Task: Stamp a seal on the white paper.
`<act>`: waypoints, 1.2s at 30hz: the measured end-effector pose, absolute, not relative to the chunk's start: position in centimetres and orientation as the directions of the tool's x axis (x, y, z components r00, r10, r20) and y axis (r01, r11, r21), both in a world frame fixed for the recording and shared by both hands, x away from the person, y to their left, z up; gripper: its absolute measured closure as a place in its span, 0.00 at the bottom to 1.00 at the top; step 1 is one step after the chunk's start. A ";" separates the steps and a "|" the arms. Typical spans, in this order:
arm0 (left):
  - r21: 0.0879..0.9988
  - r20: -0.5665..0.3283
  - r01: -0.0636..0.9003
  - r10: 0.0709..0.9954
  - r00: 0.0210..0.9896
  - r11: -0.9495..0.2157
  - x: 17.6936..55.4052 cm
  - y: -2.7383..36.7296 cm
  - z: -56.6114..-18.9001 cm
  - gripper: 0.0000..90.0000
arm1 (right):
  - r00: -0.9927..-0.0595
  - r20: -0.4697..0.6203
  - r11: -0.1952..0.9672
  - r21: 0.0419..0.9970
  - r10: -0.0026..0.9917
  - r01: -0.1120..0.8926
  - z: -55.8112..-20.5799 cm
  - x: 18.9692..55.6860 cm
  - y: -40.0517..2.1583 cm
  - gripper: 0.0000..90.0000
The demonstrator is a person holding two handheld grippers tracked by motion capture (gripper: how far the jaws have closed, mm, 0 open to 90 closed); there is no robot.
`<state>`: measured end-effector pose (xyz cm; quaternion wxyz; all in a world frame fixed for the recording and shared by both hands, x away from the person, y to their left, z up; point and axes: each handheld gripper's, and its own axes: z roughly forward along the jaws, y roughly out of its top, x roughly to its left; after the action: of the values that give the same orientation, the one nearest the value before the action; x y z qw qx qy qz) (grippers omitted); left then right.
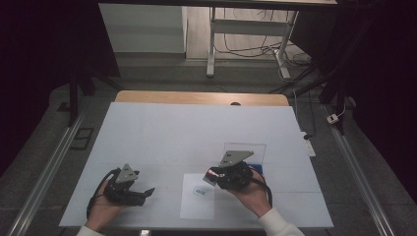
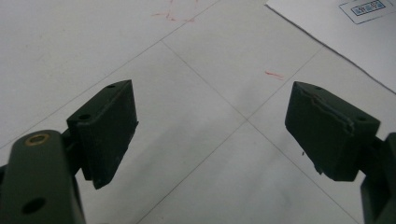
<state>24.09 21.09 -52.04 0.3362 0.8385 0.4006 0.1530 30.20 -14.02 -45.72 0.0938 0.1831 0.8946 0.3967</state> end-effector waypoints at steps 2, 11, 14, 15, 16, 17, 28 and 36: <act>0.685 -0.013 0.569 0.774 0.634 -0.454 24.1 21.1 -52.0 0.19 | -0.914 -0.026 0.619 0.743 0.404 0.253 -45.6 30.3 -14.3 0.78; 0.684 -0.014 0.570 0.773 0.635 -0.456 24.1 21.1 -52.1 0.19 | -0.892 -0.064 0.619 0.742 0.447 0.257 -44.6 30.8 -16.3 0.78; 0.685 -0.014 0.570 0.774 0.633 -0.454 24.1 21.1 -52.1 0.19 | -0.886 -0.073 0.621 0.740 0.459 0.260 -44.4 31.0 -17.0 0.78; 0.685 -0.014 0.570 0.774 0.633 -0.454 24.2 21.1 -52.1 0.19 | -0.883 -0.078 0.623 0.737 0.463 0.262 -44.4 31.0 -17.2 0.78; 0.685 -0.015 0.570 0.774 0.633 -0.454 24.2 21.1 -52.1 0.19 | -0.882 -0.075 0.619 0.740 0.466 0.264 -44.4 31.1 -17.4 0.78; 0.684 -0.014 0.571 0.774 0.633 -0.454 24.2 21.1 -52.1 0.19 | -0.881 -0.075 0.620 0.738 0.467 0.266 -44.3 31.1 -17.5 0.78; 0.685 -0.015 0.570 0.773 0.634 -0.454 24.2 21.1 -52.1 0.19 | -0.858 -0.089 0.628 0.721 0.505 0.295 -44.3 31.7 -19.2 0.78; 0.686 -0.015 0.570 0.774 0.633 -0.453 24.2 21.1 -52.1 0.19 | -0.845 -0.088 0.631 0.707 0.527 0.319 -44.5 32.2 -20.2 0.78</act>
<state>24.18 21.14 -52.07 0.3364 0.8386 0.4006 0.1520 32.19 -20.23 -44.51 0.1450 0.2374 0.8912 0.3582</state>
